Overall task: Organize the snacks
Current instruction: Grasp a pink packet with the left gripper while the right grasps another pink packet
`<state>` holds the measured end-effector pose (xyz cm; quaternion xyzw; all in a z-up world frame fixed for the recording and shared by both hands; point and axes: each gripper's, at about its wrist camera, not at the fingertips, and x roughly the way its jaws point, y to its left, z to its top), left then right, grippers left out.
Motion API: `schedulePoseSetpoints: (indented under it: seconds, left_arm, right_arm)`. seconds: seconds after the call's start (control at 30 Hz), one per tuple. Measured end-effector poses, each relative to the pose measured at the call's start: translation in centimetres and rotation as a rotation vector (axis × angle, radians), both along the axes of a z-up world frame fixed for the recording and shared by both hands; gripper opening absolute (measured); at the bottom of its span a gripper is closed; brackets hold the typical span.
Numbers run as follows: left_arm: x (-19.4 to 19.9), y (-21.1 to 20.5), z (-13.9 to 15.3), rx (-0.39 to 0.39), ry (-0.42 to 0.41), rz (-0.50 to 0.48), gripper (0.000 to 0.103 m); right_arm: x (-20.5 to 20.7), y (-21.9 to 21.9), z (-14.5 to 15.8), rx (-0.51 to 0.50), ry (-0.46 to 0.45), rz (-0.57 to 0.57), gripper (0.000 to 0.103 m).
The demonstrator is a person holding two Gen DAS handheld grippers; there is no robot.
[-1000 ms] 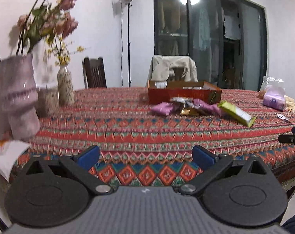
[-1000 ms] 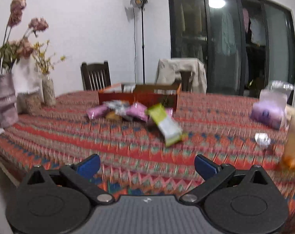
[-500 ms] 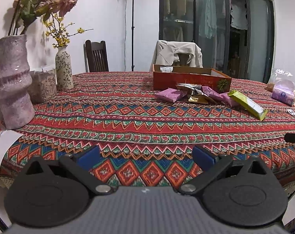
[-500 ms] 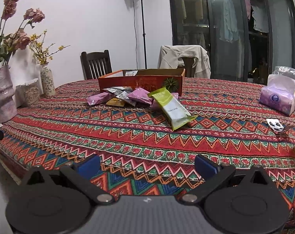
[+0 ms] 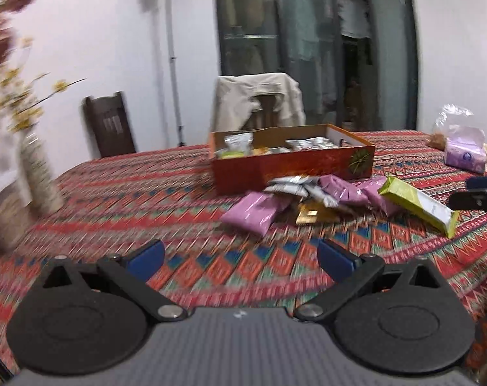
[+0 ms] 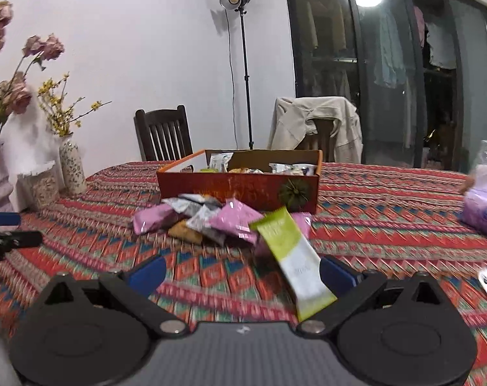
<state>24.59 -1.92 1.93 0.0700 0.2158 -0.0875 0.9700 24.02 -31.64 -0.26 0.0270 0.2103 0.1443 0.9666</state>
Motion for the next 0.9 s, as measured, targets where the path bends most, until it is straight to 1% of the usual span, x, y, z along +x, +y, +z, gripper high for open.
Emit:
schedulePoseSetpoints:
  seconds: [0.03, 0.07, 0.17, 0.23, 0.33, 0.4, 0.47, 0.53, 0.6, 0.63, 0.67, 0.73, 0.8, 0.9]
  left_arm:
    - [1.5, -0.4, 0.0, 0.014, 0.003, -0.017, 0.103]
    - [2.9, -0.9, -0.2, 0.026, 0.004, -0.037, 0.103]
    - [7.5, -2.2, -0.9, 0.069, 0.031, -0.091, 0.103]
    - [10.7, -2.8, -1.6, 0.094, 0.056, -0.123, 0.103]
    - [14.5, -3.3, -3.0, 0.122, 0.091, -0.147, 0.103]
    - [16.6, -3.1, -3.9, 0.111, 0.119, -0.152, 0.102]
    - [18.2, -2.7, -4.9, 0.074, 0.160, -0.164, 0.099]
    - [19.0, -2.4, -5.8, 0.050, 0.186, -0.182, 0.090]
    - [19.5, -2.1, -6.6, 0.034, 0.212, -0.197, 0.081]
    - [19.6, -1.6, -6.5, 0.006, 0.221, -0.199, 0.069]
    - [19.7, -1.3, -6.4, -0.006, 0.228, -0.194, 0.068]
    - [19.6, -0.8, -6.3, -0.007, 0.220, -0.150, 0.062]
    - [19.5, -0.5, -6.1, -0.001, 0.218, -0.120, 0.062]
    - [19.3, 0.3, -5.7, -0.022, 0.216, -0.090, 0.062]
  right_arm:
    - [1.3, 0.1, 0.2, 0.015, 0.010, 0.009, 0.098]
    - [2.6, 0.3, 0.4, 0.030, 0.016, 0.024, 0.091]
    - [6.6, 1.3, 0.7, 0.012, 0.033, 0.037, 0.083]
    - [9.4, 1.9, 0.6, 0.010, 0.053, 0.039, 0.082]
    - [14.0, 2.7, 0.1, 0.039, 0.128, 0.066, 0.081]
    - [17.3, 3.4, -0.6, 0.046, 0.182, 0.078, 0.079]
    - [19.5, 4.0, -1.4, 0.029, 0.220, 0.076, 0.079]
    - [21.5, 4.9, -2.3, 0.005, 0.256, 0.071, 0.079]
    - [22.6, 5.8, -3.1, -0.029, 0.279, 0.082, 0.078]
    - [22.8, 6.1, -3.5, -0.045, 0.285, 0.088, 0.076]
    - [23.0, 6.5, -4.0, -0.060, 0.285, 0.097, 0.077]
    - [23.2, 6.4, -4.4, -0.041, 0.289, 0.102, 0.077]
    - [23.3, 5.7, -4.5, -0.005, 0.311, 0.105, 0.076]
    - [23.0, 5.0, -4.4, -0.021, 0.322, 0.084, 0.075]
